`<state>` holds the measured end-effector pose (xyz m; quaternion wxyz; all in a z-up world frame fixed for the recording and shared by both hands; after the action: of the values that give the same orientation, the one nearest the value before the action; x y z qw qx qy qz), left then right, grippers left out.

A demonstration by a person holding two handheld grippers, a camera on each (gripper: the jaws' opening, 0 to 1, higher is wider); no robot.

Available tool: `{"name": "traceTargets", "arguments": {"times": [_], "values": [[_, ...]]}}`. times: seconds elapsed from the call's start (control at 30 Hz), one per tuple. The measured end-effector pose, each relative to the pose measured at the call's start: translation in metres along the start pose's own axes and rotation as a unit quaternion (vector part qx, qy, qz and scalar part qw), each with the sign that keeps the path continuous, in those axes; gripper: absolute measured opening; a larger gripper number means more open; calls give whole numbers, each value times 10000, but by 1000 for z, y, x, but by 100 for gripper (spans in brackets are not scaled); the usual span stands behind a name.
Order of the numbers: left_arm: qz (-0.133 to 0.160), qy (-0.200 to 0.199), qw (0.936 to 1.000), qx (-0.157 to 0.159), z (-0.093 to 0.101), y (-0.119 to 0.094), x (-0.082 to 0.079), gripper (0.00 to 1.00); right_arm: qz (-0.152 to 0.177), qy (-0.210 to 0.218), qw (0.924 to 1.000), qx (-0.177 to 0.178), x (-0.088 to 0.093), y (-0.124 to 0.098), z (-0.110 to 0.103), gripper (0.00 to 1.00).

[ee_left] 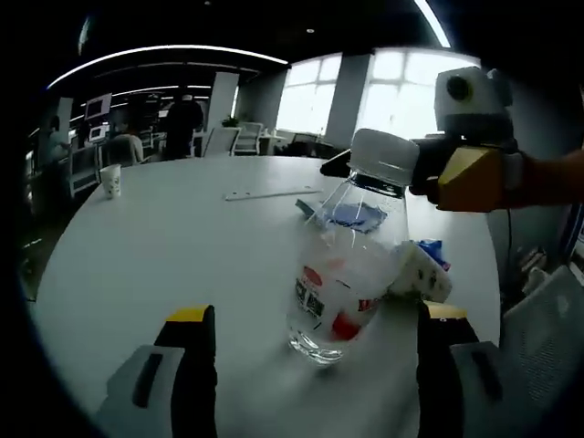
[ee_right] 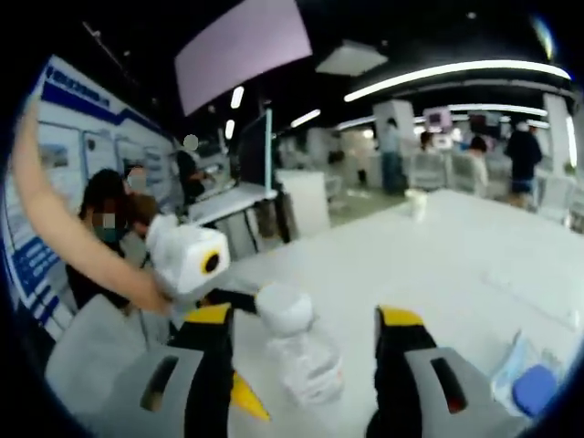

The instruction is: Arrange the tabletop items into an orderly group along one side of the table until the central work area is clear of visible clutter.

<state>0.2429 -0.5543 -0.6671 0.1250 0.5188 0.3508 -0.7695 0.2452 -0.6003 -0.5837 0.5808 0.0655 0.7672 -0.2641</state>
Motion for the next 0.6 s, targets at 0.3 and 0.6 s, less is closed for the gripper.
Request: {"name": "traceTargets", "arguments": {"times": [0.3,0.6], "values": [[0,-41,9999,98,7,9,3,91,83,-30,9999,-48,-4,9,-4,54],[-73,-355,9992,190,12,24,13,84,-6,-80,10000,-53,5,13,-6,28]]}}
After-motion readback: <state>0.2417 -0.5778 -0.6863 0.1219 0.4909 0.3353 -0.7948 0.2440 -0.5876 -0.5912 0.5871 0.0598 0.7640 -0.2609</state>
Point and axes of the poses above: the point that each gripper's makers call its tool centre point, and the gripper's own axes: y roughly forward along the fingers, z roughly to its right, x roughly out of its underside, the point moved 3 cm from there along -y, roughly backward along the fingers
